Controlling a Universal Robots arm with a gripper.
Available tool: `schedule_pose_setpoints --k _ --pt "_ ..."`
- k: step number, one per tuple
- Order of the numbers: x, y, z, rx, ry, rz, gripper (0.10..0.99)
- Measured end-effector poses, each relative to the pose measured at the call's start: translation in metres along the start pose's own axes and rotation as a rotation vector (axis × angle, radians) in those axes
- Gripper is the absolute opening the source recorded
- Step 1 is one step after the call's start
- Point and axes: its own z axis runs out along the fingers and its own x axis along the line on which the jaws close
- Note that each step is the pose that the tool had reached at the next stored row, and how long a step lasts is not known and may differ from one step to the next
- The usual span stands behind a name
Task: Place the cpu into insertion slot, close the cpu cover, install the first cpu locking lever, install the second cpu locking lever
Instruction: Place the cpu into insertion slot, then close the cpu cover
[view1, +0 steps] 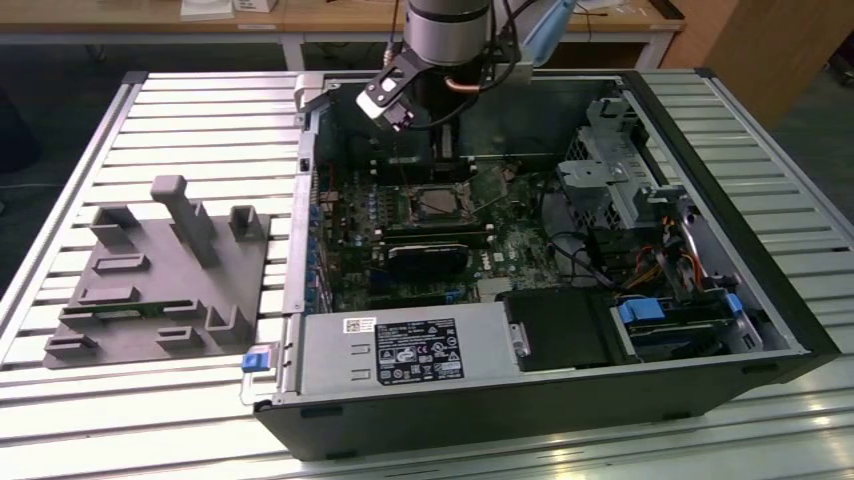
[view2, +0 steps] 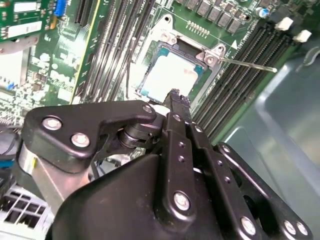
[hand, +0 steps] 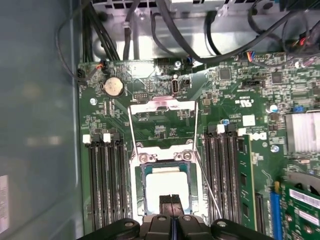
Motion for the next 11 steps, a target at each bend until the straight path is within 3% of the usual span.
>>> schedule_pose_setpoints --k 11 --pt "0.0000 -0.0001 -0.0023 -0.003 0.0002 0.000 0.106"
